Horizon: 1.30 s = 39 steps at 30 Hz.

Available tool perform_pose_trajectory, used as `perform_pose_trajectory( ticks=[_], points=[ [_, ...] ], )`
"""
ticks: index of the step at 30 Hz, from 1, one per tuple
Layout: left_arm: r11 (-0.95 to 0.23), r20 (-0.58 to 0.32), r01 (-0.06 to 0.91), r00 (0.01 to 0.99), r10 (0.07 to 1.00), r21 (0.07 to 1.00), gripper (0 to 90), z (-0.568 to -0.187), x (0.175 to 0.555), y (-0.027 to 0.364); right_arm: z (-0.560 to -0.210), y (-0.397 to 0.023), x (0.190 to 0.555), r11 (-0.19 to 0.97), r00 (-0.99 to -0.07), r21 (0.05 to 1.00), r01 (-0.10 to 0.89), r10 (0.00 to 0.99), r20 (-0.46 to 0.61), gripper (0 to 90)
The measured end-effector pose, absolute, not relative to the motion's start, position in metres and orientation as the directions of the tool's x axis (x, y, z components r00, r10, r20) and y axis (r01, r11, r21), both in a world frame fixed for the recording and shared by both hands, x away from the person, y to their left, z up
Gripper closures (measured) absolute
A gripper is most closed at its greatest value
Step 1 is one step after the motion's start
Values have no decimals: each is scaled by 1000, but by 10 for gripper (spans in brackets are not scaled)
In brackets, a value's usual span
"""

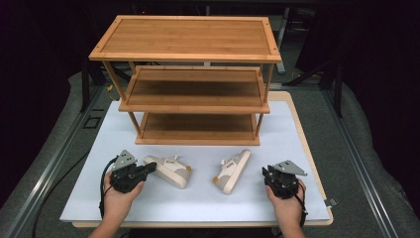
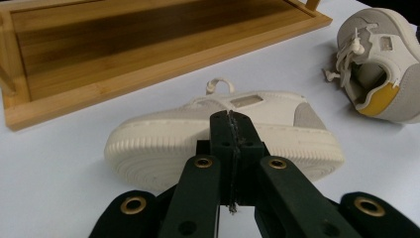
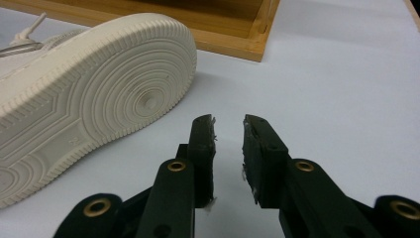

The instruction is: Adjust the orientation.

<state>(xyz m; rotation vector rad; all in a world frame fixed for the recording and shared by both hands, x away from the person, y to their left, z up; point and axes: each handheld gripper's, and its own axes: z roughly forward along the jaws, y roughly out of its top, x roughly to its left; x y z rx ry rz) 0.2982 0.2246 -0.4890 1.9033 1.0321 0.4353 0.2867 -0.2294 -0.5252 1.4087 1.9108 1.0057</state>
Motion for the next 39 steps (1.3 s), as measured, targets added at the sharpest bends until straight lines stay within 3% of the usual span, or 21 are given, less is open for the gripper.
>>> perform_pose_trajectory(
  ticks=[20, 39],
  points=[
    [-235, -113, 477, 593, 797, 847, 898, -496, 289, 229, -524, -231, 286, 157, -296, 829, 537, 955, 10, 694],
    [-265, -118, 560, 555, 824, 785, 898, -509, 257, 244, -524, -231, 283, 156, -295, 829, 537, 955, 11, 679]
  ],
)
